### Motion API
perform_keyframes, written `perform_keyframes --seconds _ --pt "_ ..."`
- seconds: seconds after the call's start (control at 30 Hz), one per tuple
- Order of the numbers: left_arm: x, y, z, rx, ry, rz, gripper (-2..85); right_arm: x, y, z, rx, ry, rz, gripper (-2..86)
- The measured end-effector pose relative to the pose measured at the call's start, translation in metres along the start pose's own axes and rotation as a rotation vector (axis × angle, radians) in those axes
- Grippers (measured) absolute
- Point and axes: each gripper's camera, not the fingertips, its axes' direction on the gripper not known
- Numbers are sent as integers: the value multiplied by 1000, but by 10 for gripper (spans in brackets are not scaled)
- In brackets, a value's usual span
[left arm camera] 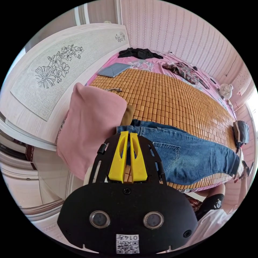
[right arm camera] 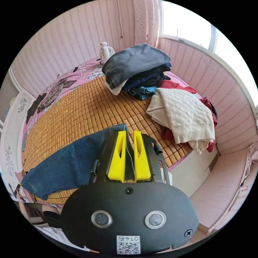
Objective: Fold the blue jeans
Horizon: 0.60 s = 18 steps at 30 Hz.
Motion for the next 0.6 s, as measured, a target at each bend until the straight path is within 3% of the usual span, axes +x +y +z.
perform_keyframes --seconds 0.27,0.4,0.47,0.6 --pt "1 -3 -2 -42 -14 8 -9 -37 -24 30 -81 -175 -67 62" --pt "0 -3 0 -46 -22 1 -9 -55 -54 54 -96 -172 -24 77" --pt "-3 -2 3 -49 -21 -11 -9 -62 -65 88 -214 -113 -22 76" --pt "-7 -4 9 -54 -5 -26 -9 -64 -66 79 -132 -78 -104 58"
